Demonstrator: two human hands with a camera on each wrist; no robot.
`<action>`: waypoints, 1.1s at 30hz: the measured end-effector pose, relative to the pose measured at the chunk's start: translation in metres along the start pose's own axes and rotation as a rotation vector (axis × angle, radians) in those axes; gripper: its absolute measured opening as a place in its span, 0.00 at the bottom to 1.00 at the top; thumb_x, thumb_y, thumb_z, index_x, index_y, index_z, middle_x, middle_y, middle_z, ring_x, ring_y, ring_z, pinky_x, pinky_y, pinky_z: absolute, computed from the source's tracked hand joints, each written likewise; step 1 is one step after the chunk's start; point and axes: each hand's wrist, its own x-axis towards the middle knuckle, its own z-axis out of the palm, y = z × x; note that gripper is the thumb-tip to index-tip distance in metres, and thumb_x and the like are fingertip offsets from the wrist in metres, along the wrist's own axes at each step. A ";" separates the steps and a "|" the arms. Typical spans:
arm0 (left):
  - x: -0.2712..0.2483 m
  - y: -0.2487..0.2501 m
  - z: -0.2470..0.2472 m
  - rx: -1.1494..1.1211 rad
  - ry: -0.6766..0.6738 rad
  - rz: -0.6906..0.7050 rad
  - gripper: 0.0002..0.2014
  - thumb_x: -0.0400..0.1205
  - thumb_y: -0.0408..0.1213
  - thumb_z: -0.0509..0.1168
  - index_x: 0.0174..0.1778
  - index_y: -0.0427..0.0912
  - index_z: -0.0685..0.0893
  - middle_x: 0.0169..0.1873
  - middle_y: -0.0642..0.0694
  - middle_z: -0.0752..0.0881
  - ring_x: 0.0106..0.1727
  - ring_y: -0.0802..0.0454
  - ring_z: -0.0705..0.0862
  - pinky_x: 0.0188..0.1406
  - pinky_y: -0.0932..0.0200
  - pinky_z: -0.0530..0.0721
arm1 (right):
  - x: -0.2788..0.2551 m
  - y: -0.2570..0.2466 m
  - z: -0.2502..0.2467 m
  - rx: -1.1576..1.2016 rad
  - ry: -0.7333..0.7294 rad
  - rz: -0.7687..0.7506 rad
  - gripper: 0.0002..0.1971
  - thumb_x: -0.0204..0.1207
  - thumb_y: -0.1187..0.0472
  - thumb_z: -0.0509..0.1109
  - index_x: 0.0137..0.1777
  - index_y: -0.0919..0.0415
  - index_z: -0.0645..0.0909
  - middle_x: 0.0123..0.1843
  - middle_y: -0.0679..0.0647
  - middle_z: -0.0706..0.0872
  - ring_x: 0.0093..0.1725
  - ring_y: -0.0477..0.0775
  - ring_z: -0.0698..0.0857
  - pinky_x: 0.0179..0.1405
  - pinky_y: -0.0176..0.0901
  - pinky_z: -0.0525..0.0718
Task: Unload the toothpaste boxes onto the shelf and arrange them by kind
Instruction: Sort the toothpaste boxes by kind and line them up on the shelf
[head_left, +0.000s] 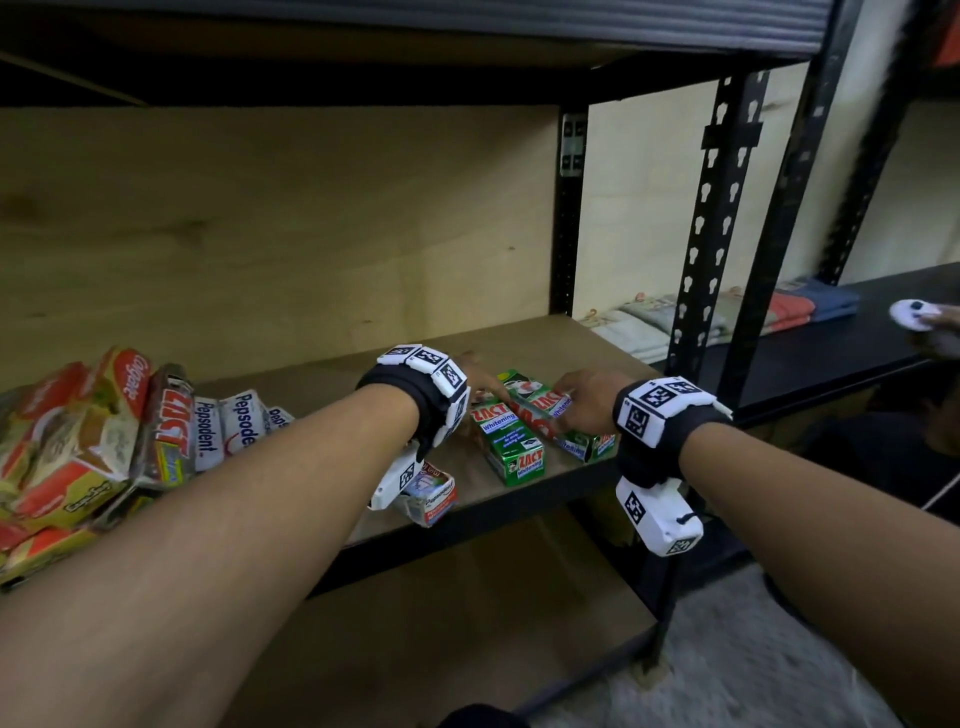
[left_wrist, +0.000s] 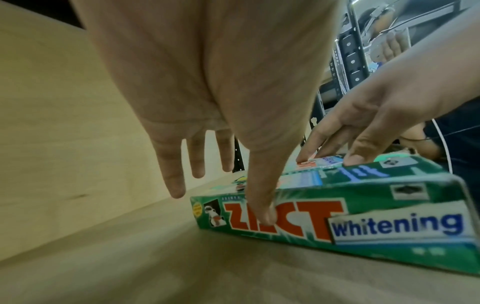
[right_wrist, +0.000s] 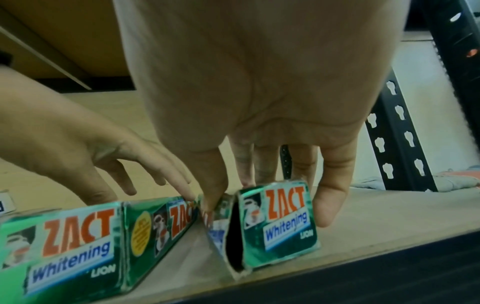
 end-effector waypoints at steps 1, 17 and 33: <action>0.000 0.000 -0.003 -0.004 -0.025 0.005 0.30 0.76 0.42 0.75 0.76 0.49 0.77 0.75 0.44 0.75 0.75 0.43 0.74 0.74 0.49 0.72 | 0.001 0.000 0.000 -0.011 -0.008 -0.007 0.28 0.79 0.48 0.70 0.77 0.56 0.73 0.71 0.57 0.80 0.68 0.59 0.79 0.67 0.48 0.78; -0.019 -0.005 -0.016 -0.011 -0.172 0.125 0.35 0.68 0.42 0.82 0.72 0.55 0.78 0.69 0.50 0.76 0.64 0.52 0.77 0.56 0.59 0.75 | 0.014 -0.014 -0.014 -0.115 -0.192 -0.141 0.29 0.81 0.53 0.69 0.82 0.45 0.67 0.79 0.50 0.73 0.74 0.56 0.75 0.68 0.44 0.76; -0.025 -0.012 -0.011 0.113 -0.275 0.003 0.37 0.75 0.45 0.76 0.80 0.59 0.69 0.77 0.48 0.71 0.70 0.47 0.75 0.57 0.62 0.71 | -0.004 -0.038 -0.015 -0.422 -0.339 -0.183 0.47 0.67 0.41 0.79 0.84 0.47 0.62 0.74 0.52 0.76 0.71 0.57 0.77 0.72 0.51 0.75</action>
